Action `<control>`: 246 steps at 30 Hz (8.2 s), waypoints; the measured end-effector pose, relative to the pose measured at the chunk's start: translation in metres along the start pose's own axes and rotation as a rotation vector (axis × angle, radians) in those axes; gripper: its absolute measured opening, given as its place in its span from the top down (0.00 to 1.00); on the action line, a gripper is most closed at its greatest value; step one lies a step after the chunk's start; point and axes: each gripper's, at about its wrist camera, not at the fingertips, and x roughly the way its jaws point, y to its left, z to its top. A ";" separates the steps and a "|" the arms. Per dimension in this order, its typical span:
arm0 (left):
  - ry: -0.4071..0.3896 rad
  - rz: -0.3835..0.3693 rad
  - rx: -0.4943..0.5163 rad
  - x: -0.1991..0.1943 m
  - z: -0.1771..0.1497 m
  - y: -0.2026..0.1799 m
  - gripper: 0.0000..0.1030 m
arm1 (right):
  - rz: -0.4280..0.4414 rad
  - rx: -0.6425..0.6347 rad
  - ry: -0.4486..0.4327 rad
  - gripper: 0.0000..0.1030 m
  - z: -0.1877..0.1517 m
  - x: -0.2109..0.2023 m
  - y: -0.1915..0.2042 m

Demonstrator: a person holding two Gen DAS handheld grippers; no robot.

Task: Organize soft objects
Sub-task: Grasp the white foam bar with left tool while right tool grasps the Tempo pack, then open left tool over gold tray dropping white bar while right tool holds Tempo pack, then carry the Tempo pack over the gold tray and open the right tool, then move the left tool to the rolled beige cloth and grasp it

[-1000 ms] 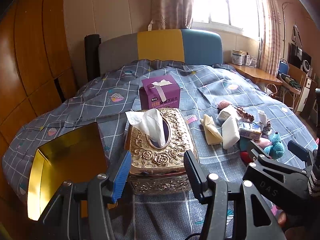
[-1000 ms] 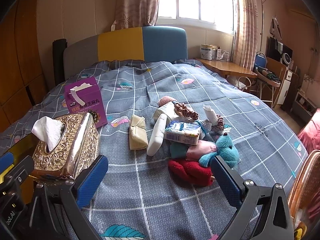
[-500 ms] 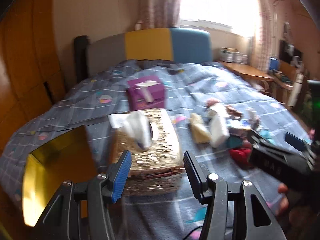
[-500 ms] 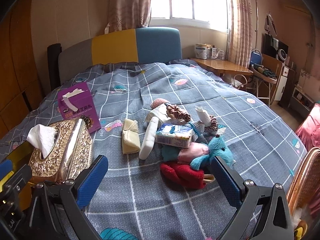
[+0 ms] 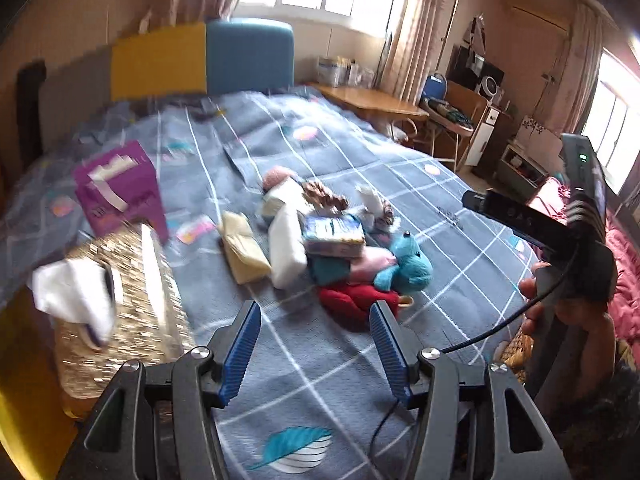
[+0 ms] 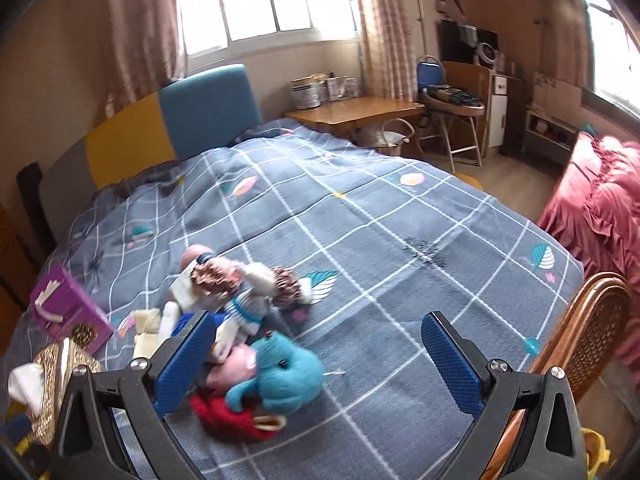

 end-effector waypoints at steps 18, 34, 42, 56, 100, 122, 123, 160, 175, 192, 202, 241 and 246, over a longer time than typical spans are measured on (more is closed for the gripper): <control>0.209 0.190 0.093 0.165 0.039 0.001 0.71 | 0.103 -0.025 0.094 0.00 0.003 0.040 0.006; 0.042 0.102 -0.035 0.087 0.029 0.026 0.81 | 0.405 -0.735 0.390 0.02 -0.003 0.115 0.108; 0.023 0.075 -0.020 0.073 0.062 0.027 0.81 | 0.379 -0.903 0.446 0.12 -0.023 0.151 0.153; -0.234 0.400 -0.385 -0.044 0.105 0.216 0.81 | 0.392 -0.758 0.371 0.38 -0.040 0.145 0.157; -0.066 0.443 -0.599 -0.078 -0.125 0.246 0.62 | 0.359 -0.445 0.398 0.39 -0.002 0.117 0.199; -0.153 0.549 -0.577 -0.123 -0.133 0.245 0.62 | 0.886 -0.867 0.299 0.39 -0.065 -0.034 0.381; -0.155 0.551 -0.584 -0.124 -0.134 0.246 0.62 | 0.898 -0.896 0.309 0.39 -0.075 -0.040 0.383; -0.208 0.586 -0.562 -0.142 -0.141 0.238 0.62 | 0.768 -0.906 0.115 0.35 -0.154 -0.084 0.332; -0.216 0.602 -0.400 -0.138 -0.114 0.192 0.62 | 0.568 -0.653 0.051 0.28 -0.086 -0.043 0.244; -0.200 0.552 -0.291 -0.124 -0.089 0.154 0.62 | 0.226 -0.434 0.016 0.24 -0.009 0.037 0.124; -0.207 0.464 -0.180 -0.115 -0.057 0.120 0.62 | 0.129 -0.178 0.122 0.20 0.011 0.090 0.053; 0.259 0.317 -0.227 0.205 0.065 0.068 0.59 | 0.327 0.265 0.220 0.19 0.021 0.104 -0.011; 0.217 0.271 -0.208 0.185 0.051 0.061 0.63 | 0.366 0.142 0.214 0.26 0.022 0.100 0.011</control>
